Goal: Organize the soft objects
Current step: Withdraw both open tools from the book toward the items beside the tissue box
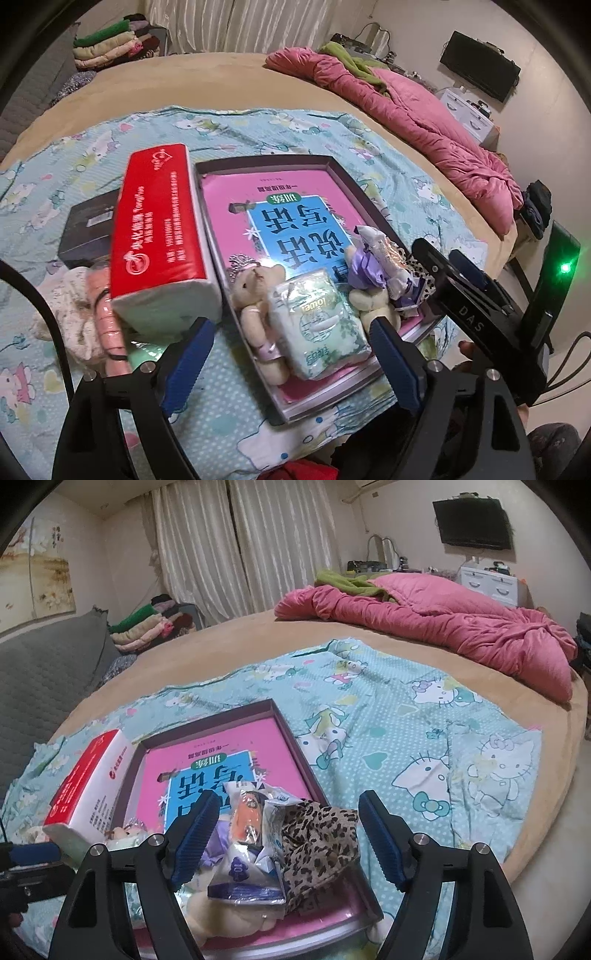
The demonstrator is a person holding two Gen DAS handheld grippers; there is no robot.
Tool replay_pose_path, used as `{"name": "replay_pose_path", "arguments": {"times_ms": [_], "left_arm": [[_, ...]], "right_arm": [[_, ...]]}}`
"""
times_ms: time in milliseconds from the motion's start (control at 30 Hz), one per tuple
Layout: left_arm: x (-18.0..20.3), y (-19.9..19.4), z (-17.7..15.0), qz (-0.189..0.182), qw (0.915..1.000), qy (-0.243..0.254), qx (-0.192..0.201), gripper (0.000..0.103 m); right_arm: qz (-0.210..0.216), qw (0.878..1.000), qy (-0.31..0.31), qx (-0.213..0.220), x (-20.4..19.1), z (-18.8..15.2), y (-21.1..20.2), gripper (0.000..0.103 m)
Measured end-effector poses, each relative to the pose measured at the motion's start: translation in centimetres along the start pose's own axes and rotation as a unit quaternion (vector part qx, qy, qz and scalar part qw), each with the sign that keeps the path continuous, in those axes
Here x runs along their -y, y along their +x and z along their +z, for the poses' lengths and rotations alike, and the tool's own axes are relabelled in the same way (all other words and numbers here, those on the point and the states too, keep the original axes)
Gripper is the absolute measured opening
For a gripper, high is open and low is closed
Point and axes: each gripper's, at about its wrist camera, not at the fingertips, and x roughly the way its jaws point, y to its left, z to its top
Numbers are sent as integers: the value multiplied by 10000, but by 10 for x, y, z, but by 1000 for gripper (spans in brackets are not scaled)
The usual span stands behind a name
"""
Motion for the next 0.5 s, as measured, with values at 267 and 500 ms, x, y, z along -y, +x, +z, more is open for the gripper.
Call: {"name": "replay_pose_path", "arguments": {"times_ms": [267, 500], "left_arm": [[-4, -12, -10, 31, 10000, -20, -1, 88], [-8, -31, -11, 229, 9996, 48, 142, 88]], "right_arm": [[-52, 9999, 53, 152, -8, 5, -27, 81], [-55, 9997, 111, 197, -20, 10, -47, 81]]}}
